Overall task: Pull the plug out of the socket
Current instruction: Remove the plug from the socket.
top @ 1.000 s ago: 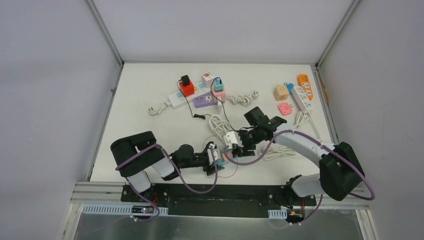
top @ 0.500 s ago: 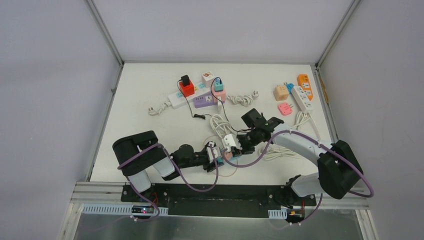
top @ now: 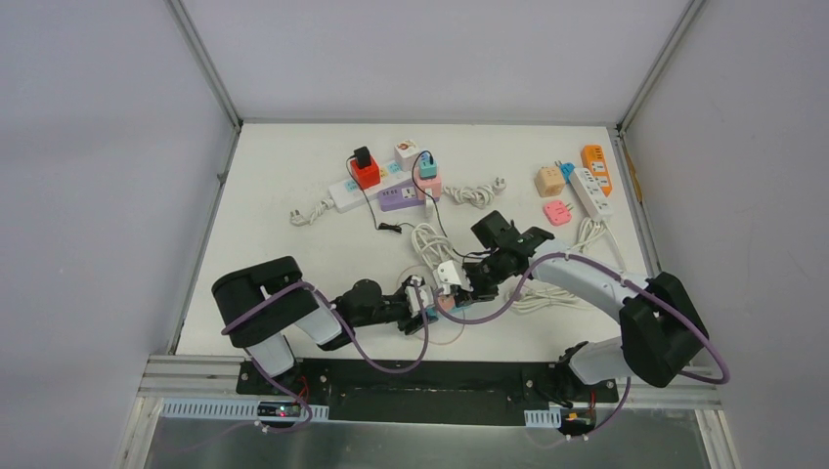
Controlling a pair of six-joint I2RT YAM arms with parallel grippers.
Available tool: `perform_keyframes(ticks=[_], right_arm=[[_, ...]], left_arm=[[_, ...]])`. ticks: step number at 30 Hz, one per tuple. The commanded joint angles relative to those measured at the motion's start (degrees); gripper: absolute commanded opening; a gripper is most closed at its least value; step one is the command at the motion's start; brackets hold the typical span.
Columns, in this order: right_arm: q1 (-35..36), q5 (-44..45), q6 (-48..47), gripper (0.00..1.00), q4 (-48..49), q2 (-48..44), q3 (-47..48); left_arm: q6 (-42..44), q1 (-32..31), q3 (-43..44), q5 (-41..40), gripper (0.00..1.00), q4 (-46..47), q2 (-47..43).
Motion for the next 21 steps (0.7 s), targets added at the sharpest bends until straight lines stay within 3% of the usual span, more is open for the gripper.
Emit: perform_keyframes(ticks=[1,8,16,21], right_arm=[[2.4,-0.6,4.7,0.0,0.2,1.0,2.8],[5.8,1.1,5.4,0.0,1.1,3.0,3.0],[-1.1,1.8,-2.2,0.0,-6.2,3.6,2.3],[-1.6,0.4,-2.7,0.0,-7.2,4.0,2.9]], left_arm=[[2.2,-0.5,1.4,4.6,0.0,-5.9,-0.5],[2.0,-0.5,1.0,5.3,0.0,-3.9,0.5],[2.0,0.2,-1.0,5.8,0.0,-1.4,0.4],[2.1,0.4,-0.1,7.3,0.0,-1.5,1.3]])
